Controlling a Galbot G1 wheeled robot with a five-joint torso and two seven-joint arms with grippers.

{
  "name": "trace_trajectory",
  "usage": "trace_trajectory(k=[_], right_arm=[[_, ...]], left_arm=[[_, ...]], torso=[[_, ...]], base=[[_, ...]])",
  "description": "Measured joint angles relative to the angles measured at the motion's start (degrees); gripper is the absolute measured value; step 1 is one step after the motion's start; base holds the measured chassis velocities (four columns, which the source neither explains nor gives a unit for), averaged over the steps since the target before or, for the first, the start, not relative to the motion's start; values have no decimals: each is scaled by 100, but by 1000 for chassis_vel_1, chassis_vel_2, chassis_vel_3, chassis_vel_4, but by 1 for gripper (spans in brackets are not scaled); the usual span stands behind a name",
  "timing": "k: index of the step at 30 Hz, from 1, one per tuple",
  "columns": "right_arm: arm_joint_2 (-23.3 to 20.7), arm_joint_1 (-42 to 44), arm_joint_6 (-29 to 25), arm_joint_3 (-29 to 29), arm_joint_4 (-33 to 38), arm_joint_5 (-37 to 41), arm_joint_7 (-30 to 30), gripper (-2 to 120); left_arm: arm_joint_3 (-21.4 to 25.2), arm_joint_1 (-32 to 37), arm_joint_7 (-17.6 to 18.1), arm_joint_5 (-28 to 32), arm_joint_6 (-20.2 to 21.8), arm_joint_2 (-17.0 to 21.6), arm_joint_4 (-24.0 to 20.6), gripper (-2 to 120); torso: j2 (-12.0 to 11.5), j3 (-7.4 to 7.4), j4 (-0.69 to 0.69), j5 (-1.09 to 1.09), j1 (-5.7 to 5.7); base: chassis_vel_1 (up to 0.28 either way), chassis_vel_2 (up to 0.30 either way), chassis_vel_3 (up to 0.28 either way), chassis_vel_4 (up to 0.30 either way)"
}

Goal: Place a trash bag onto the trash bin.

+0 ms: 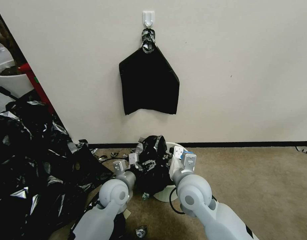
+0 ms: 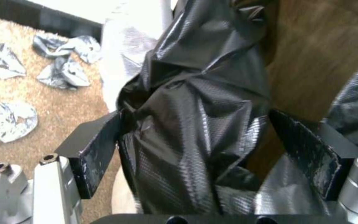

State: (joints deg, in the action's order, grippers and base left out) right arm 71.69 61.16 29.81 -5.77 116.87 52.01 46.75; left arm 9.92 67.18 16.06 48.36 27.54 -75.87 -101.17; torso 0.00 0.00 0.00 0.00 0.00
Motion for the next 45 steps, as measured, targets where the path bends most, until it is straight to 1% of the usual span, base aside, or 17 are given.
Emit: trace_trajectory(k=[5, 7, 9, 10, 11, 15, 16, 19, 20, 23, 24, 28, 34, 38, 40, 44, 45], right_arm=[[-16, 0, 13, -2, 6, -3, -7, 0], [-18, -12, 20, -13, -2, -12, -16, 0], [-19, -18, 23, -15, -9, -22, -20, 0], [-24, -22, 26, -19, -29, -77, -49, 0], [-24, -22, 26, -19, -29, -77, -49, 0], [-74, 26, -10, -33, -66, -397, -183, 0], [-74, 26, -10, -33, -66, -397, -183, 0], [-110, 83, -33, -46, -53, -711, -256, 0], [-110, 83, -33, -46, -53, -711, -256, 0], [-154, 150, -58, -44, -147, -1329, -285, 0], [-154, 150, -58, -44, -147, -1329, -285, 0], [-214, 232, -115, -11, -227, -1687, -325, 0], [-243, 341, -222, -75, -87, -1670, -678, 0], [-326, 356, -26, -109, -9, -1645, -1101, 13], [-399, 350, 157, -123, 9, -1635, -1321, 24], [-443, 275, 518, -135, -3, -1658, -1435, 35], [-444, 229, 640, -136, -57, -1698, -1462, 41]], left_arm=[[15, -40, 61, -9, 0, -40, 102, 86], [18, -81, 112, -9, 38, -48, 151, 77], [20, -94, 128, -10, 66, -50, 163, 74], [19, -128, 180, -10, 162, -56, 185, 67], [19, -128, 180, -10, 162, -56, 185, 67], [0, -224, 353, 22, 438, -89, 208, 48], [0, -224, 353, 22, 438, -89, 208, 48], [-5, -268, 467, 117, 559, -91, 195, 33], [-5, -268, 467, 117, 559, -91, 195, 33], [43, -263, 500, 259, 616, -64, 159, 19], [43, -263, 500, 259, 616, -64, 159, 19], [170, -206, 512, 420, 620, 5, 134, 6], [196, -179, 489, 441, 595, 24, 137, 5], [187, -164, 471, 432, 574, 4, 138, 5], [180, -156, 465, 428, 570, 1, 123, 5], [169, -140, 457, 428, 572, 13, 84, 5], [162, -132, 453, 428, 580, 18, 67, 5]], torso=[[0, 0, 0, 0, 0], [0, 0, 1, 1, 0], [0, 0, 1, 1, 0], [0, -1, 2, 1, 0], [0, -1, 2, 1, 0], [1, -1, 2, 1, 0], [1, -1, 2, 1, 0], [1, -1, 2, 0, 0], [1, -1, 2, 0, 0], [1, 0, -1, -2, 0], [1, 0, -1, -2, 0], [1, 0, 0, 0, 0], [1, 0, 0, -1, 0], [1, 0, 0, 0, 0], [1, 0, 0, -1, 0], [1, 0, 0, -2, 0], [0, 0, -1, -2, 0]], base=[[0, 0, 0, 0], [0, 0, 0, 0], [0, 0, 0, 0], [0, 0, 0, 0], [0, 0, 0, 0], [0, 0, 0, 0], [0, 0, 0, 0], [0, 0, 0, 0], [0, 0, 0, 0], [0, 0, 0, 0], [0, 0, 0, 0], [0, 0, 0, 0], [0, 0, 0, 0], [0, 0, 0, 0], [0, 0, 0, 0], [0, 0, 0, 0], [0, 0, 0, 0]])
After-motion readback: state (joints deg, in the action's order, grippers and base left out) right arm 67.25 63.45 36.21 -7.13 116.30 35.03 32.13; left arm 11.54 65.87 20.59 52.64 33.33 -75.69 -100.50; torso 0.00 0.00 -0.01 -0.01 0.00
